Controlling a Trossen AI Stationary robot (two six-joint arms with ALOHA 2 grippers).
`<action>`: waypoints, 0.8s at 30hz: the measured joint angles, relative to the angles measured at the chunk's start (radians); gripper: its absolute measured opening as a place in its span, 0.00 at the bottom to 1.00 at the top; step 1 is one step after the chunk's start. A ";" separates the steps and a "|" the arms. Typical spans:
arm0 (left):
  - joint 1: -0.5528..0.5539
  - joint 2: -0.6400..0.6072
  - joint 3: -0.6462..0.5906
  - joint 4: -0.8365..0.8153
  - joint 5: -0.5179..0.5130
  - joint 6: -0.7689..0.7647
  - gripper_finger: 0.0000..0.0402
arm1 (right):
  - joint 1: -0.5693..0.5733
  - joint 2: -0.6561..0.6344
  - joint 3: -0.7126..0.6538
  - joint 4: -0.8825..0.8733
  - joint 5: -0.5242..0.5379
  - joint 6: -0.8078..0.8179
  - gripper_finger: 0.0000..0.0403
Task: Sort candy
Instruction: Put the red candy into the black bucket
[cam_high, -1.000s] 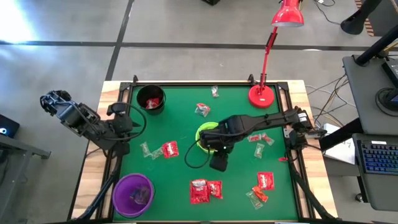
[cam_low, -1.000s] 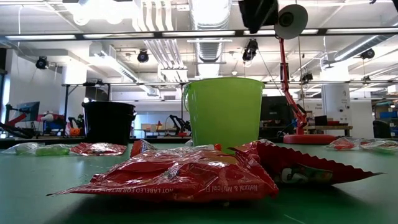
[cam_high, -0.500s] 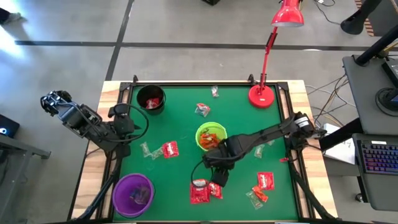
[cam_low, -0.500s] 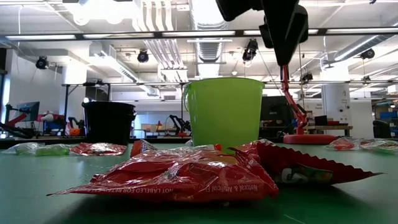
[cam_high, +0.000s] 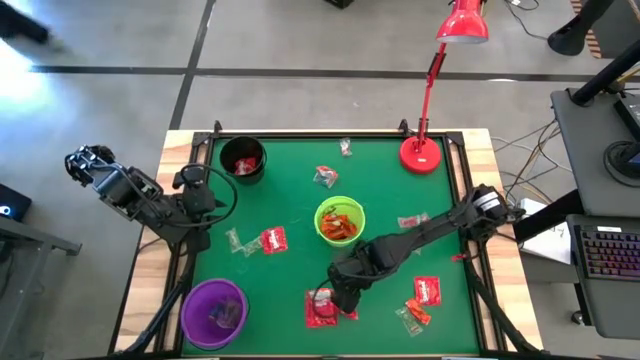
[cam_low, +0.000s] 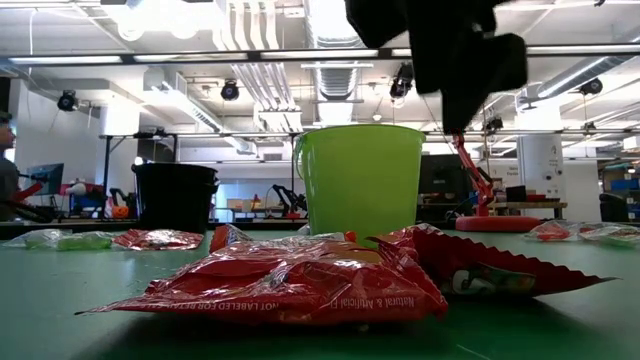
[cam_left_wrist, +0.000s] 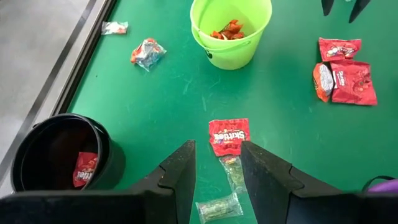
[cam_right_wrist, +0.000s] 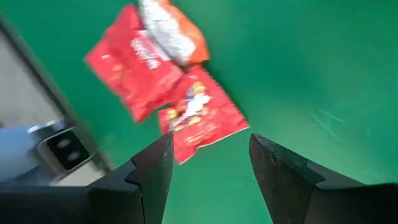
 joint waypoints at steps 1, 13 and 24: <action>0.000 0.000 0.000 0.000 0.000 0.000 0.28 | 0.010 0.000 -0.008 0.000 0.026 0.020 0.50; 0.000 0.001 0.000 0.010 0.000 -0.012 0.28 | 0.096 0.002 -0.080 0.104 0.124 0.261 0.50; 0.000 0.000 0.000 0.010 -0.001 -0.034 0.28 | 0.140 0.003 -0.151 0.233 0.174 0.375 0.50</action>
